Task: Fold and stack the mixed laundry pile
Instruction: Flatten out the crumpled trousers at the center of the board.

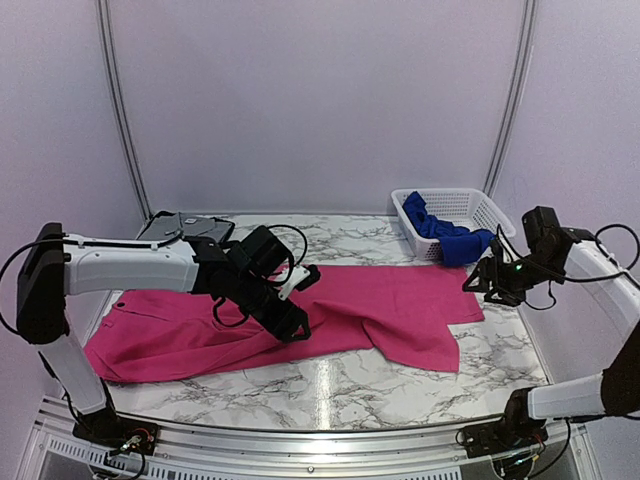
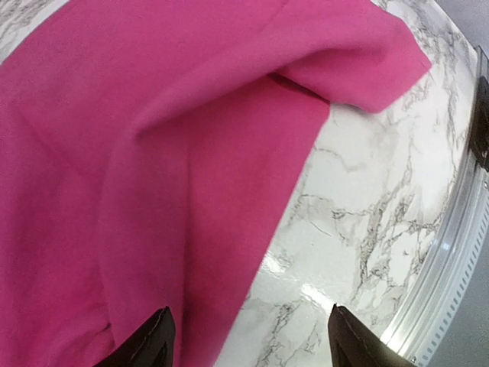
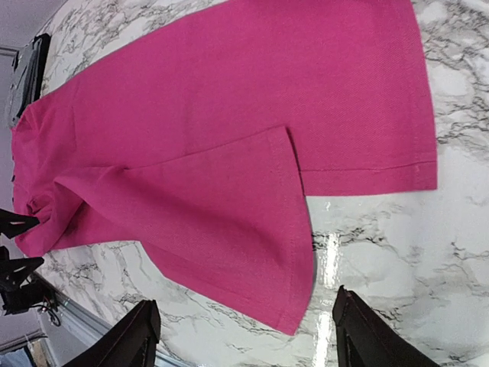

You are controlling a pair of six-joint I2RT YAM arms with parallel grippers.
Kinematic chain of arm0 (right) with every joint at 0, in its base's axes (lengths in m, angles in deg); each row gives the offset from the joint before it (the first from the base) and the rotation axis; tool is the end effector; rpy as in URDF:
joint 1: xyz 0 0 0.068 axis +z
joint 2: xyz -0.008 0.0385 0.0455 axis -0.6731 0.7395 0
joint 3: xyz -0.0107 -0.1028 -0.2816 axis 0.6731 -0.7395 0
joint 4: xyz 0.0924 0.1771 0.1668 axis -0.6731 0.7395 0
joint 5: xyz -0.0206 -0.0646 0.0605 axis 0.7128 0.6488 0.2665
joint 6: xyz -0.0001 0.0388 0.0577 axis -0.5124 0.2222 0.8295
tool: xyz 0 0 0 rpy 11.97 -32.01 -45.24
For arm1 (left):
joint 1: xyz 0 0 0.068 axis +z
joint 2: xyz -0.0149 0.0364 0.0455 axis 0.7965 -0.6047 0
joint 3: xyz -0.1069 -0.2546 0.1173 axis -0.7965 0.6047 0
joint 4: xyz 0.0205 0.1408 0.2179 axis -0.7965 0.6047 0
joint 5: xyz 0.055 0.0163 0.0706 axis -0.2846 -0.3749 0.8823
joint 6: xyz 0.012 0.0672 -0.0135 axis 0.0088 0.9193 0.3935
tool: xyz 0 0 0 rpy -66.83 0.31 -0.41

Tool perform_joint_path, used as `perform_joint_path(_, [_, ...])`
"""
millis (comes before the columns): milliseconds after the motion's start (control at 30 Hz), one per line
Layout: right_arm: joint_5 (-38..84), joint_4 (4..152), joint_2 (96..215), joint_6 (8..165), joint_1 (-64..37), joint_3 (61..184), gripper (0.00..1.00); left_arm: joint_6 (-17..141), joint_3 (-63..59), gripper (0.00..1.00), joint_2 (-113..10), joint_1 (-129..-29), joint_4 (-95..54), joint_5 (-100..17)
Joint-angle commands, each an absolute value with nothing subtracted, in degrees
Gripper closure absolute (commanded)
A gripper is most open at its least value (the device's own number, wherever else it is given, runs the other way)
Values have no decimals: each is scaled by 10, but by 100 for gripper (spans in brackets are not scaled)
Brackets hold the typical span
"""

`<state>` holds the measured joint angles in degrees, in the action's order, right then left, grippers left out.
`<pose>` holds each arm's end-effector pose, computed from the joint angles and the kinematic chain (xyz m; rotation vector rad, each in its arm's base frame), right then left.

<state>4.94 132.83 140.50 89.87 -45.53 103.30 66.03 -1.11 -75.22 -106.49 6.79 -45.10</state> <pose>0.2053 0.0128 0.2865 0.1706 2.6548 0.6398 0.2198 -0.3188 0.2388 1.1080 2.3563 -0.6762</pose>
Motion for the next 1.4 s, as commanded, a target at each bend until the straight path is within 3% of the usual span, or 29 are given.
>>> perform_joint_path(0, [-24,1269,1485,903,-456,1019,27,651,-61,28,-776,-1024,65,-404])
perform_joint_path(333, [-3,1200,1622,891,-443,1029,44,673,-117,23,-853,-988,78,-435])
perform_joint_path(933, [133,1196,1787,863,-346,1154,47,680,-129,22,-897,-989,79,-443])
perform_joint_path(1133, [88,1200,1804,852,-330,1154,65,684,-126,23,-904,-989,79,-449])
perform_joint_path(1300, [70,1212,1808,842,-329,1144,69,688,-123,24,-912,-989,82,-454])
perform_joint_path(1367, [69,1217,1810,837,-329,1143,79,689,-123,27,-915,-989,83,-460])
